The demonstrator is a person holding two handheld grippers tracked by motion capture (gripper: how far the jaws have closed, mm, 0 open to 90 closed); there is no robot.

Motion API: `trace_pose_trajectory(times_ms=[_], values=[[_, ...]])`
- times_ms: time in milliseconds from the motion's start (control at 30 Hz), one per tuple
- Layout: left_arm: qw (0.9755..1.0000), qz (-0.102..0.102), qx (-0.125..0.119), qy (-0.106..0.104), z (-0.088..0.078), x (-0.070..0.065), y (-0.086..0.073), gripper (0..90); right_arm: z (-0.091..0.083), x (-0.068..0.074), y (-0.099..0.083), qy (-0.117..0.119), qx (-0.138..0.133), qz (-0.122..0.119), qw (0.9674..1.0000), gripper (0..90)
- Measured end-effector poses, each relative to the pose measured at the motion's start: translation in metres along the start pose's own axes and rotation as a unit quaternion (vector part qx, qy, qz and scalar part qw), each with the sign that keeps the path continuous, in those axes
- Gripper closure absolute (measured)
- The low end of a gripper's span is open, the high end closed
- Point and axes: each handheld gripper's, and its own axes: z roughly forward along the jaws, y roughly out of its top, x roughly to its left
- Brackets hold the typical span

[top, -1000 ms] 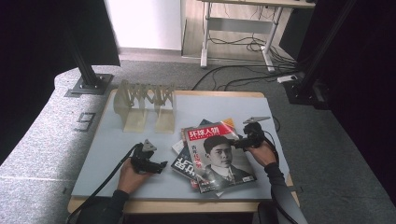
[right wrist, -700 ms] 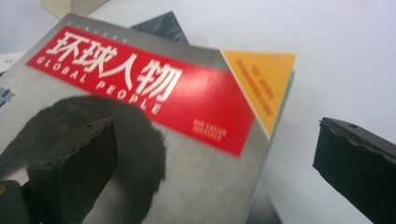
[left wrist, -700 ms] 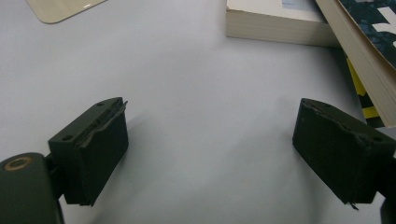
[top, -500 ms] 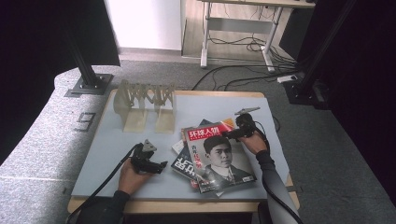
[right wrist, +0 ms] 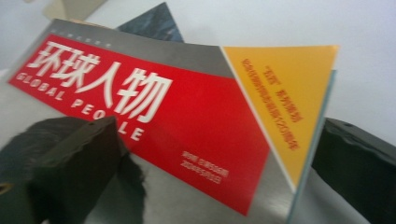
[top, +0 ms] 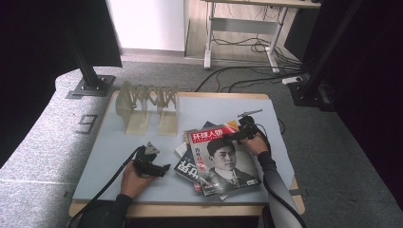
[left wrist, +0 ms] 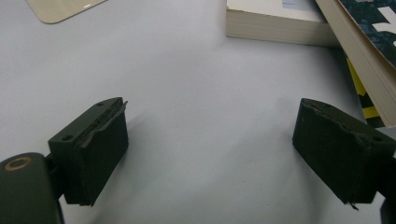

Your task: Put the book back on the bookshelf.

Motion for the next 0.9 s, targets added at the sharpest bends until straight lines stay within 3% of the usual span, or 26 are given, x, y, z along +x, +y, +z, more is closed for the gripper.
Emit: trace_pose_trajectory(times_ms=[67, 167, 267, 500, 667, 900], values=[[1.0000, 0.000, 0.000, 0.000, 0.000, 0.000, 0.000, 10.0, -0.002, 0.001, 0.001, 0.004, 0.000, -0.005, 1.0000, 10.7], [1.0000, 0.000, 0.000, 0.000, 0.000, 0.000, 0.000, 10.0, -0.007, 0.005, 0.004, -0.018, -0.005, -0.019, 0.9996, 21.4], [1.0000, 0.000, 0.000, 0.000, 0.000, 0.000, 0.000, 10.0, -0.015, 0.007, 0.006, -0.043, -0.017, -0.034, 0.9984, 45.3], [1.0000, 0.000, 0.000, 0.000, 0.000, 0.000, 0.000, 10.0, -0.023, 0.011, 0.009, -0.063, -0.026, -0.056, 0.9961, 75.6], [1.0000, 0.000, 0.000, 0.000, 0.000, 0.000, 0.000, 10.0, -0.025, 0.019, 0.011, -0.077, -0.029, -0.067, 0.9944, 84.1], [1.0000, -0.004, 0.002, 0.002, 0.000, 0.000, 0.000, 9.1, -0.032, 0.030, 0.015, -0.087, -0.034, -0.068, 0.9933, 85.4]])
